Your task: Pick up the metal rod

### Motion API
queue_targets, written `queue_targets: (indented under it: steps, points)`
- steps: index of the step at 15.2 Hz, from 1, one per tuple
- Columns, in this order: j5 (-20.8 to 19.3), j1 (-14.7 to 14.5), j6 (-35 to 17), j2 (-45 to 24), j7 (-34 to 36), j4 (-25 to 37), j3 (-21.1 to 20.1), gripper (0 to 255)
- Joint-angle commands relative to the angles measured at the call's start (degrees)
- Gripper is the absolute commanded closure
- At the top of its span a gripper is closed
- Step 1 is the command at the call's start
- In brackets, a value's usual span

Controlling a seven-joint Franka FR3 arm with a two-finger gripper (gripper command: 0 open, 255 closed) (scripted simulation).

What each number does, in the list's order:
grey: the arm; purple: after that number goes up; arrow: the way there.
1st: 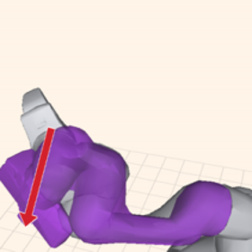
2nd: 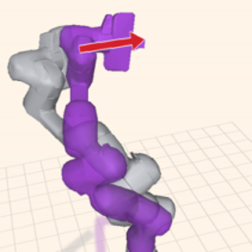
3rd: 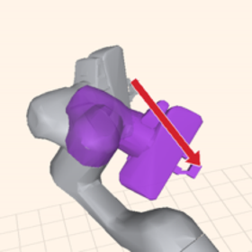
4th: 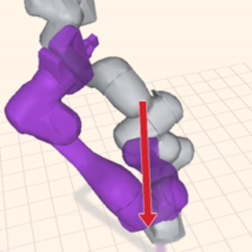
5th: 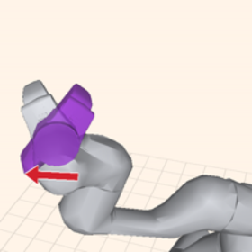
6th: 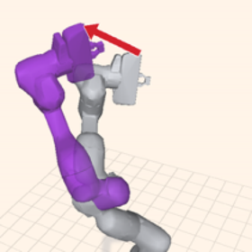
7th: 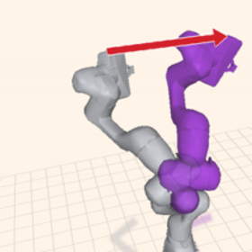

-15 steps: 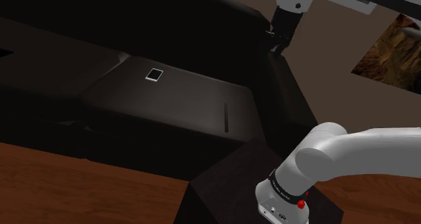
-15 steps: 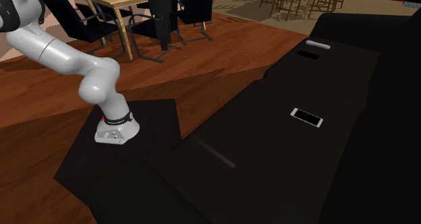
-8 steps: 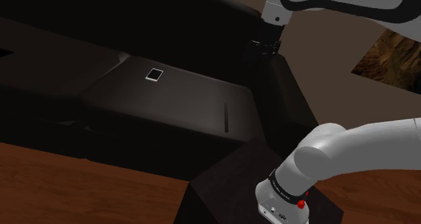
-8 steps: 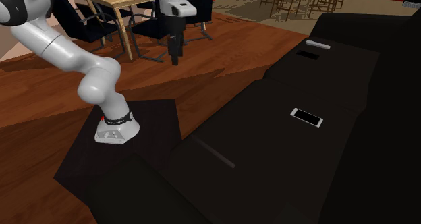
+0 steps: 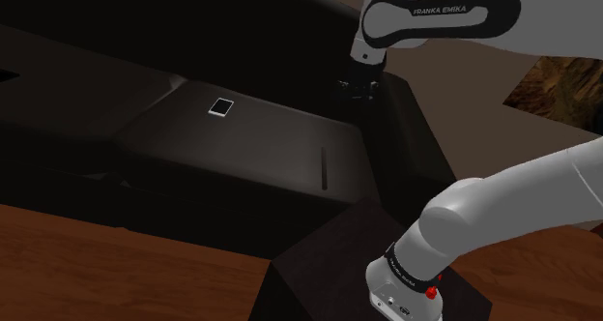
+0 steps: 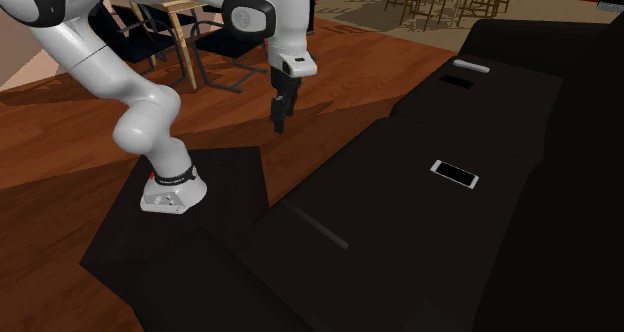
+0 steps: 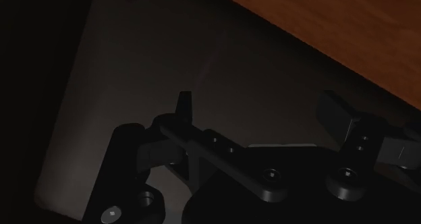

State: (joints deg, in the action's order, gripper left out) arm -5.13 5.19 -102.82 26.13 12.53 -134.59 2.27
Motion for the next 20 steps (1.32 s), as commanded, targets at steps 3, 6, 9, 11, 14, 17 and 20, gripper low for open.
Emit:
queue_targets:
  steps: [3,6,9,11,14,17,20]
  points:
    - [0.94,1.58,-5.4,-7.37,1.95,0.18,1.77,0]
    - [1.99,2.6,-9.07,-13.14,3.11,0.89,3.09,0]
    - [3.4,3.58,-12.46,-19.09,3.98,2.04,4.37,0]
    - [4.56,4.22,-14.55,-23.15,4.39,3.04,5.18,0]
    - [6.65,5.25,-17.39,-29.33,4.76,4.89,6.26,0]
    - [9.11,6.41,-19.83,-35.58,4.86,7.13,7.09,0]
    - [11.83,7.8,-21.85,-41.88,4.81,9.76,7.61,0]
